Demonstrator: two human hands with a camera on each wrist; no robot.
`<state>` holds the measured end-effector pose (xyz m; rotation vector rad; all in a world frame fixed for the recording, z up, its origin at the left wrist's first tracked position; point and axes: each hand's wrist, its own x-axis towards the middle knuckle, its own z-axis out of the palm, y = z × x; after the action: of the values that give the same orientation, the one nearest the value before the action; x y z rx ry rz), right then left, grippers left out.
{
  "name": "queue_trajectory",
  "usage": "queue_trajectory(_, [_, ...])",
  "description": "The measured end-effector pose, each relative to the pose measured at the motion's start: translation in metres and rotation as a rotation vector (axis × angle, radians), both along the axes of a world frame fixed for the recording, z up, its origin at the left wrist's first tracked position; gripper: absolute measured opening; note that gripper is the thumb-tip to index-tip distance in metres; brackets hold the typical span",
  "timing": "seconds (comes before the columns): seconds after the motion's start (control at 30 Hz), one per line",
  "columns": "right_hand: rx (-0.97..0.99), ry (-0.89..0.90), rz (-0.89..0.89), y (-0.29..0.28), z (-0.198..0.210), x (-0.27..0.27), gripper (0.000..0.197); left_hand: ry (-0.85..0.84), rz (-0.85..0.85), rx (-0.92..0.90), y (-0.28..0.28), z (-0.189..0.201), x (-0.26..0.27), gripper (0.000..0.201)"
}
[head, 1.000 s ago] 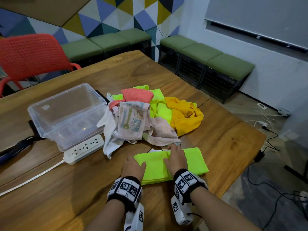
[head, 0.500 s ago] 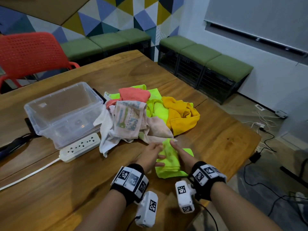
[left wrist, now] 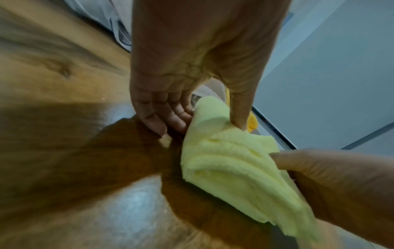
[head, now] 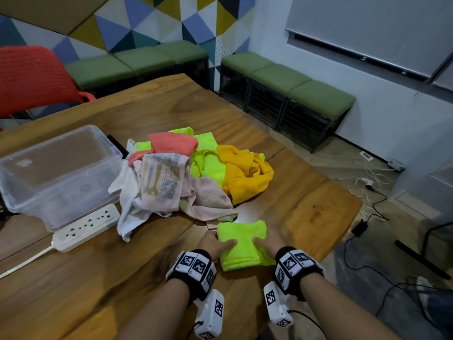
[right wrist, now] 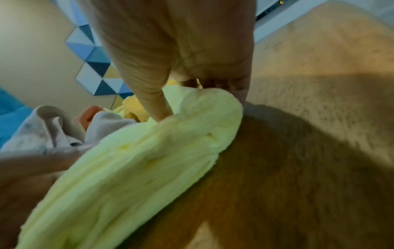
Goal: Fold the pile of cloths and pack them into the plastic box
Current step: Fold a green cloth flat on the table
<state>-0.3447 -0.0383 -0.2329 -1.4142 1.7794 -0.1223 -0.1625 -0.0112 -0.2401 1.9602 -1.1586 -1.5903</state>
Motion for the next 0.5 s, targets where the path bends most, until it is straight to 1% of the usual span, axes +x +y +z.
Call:
queue_trajectory(0.07, [-0.076,0.182,0.087,0.0,0.01,-0.001,0.071,0.019,-0.004,-0.018,-0.001,0.0,-0.007,0.065])
queue_trajectory(0.1, [-0.145,0.246,0.168,0.0,0.019,-0.001,0.074,0.014,-0.015,-0.043,-0.001,0.007,-0.01,0.067])
queue_trajectory(0.13, [-0.225,0.265,0.287,-0.002,0.027,-0.002,0.077,-0.004,-0.03,-0.102,-0.002,0.009,-0.011,0.068])
queue_trajectory(0.17, [-0.286,0.249,0.435,-0.004,0.041,-0.002,0.08,-0.028,-0.072,-0.142,-0.003,0.015,-0.011,0.073])
queue_trajectory(0.2, [-0.309,0.194,0.571,-0.008,0.048,-0.001,0.082,-0.029,-0.128,-0.189,-0.004,0.021,-0.009,0.081])
queue_trajectory(0.23, [-0.274,0.154,0.69,-0.012,0.056,0.001,0.083,-0.016,-0.193,-0.208,-0.005,0.032,-0.008,0.088])
queue_trajectory(0.27, [-0.189,0.116,0.754,-0.017,0.06,0.003,0.084,0.0,-0.251,-0.231,-0.008,0.04,-0.004,0.091])
queue_trajectory(0.3, [-0.08,0.055,0.763,-0.022,0.061,0.004,0.083,0.008,-0.299,-0.229,-0.01,0.05,-0.001,0.089])
queue_trajectory(0.33, [0.011,-0.041,0.723,-0.026,0.061,0.004,0.079,0.011,-0.311,-0.238,-0.013,0.055,0.004,0.084])
queue_trajectory(0.37, [0.068,-0.163,0.65,-0.029,0.061,0.004,0.07,0.015,-0.281,-0.244,-0.015,0.063,0.008,0.076])
queue_trajectory(0.4, [0.084,-0.299,0.563,-0.03,0.059,0.005,0.059,0.043,-0.191,-0.257,-0.016,0.067,0.014,0.065])
queue_trajectory(0.43, [0.069,-0.423,0.467,-0.031,0.057,0.007,0.047,0.109,-0.062,-0.265,-0.015,0.073,0.019,0.055])
queue_trajectory(0.47, [0.05,-0.52,0.358,-0.031,0.054,0.009,0.039,0.208,0.074,-0.268,-0.015,0.073,0.024,0.054])
queue_trajectory(0.5, [0.031,-0.597,0.259,-0.032,0.052,0.013,0.035,0.314,0.199,-0.26,-0.013,0.073,0.027,0.065])
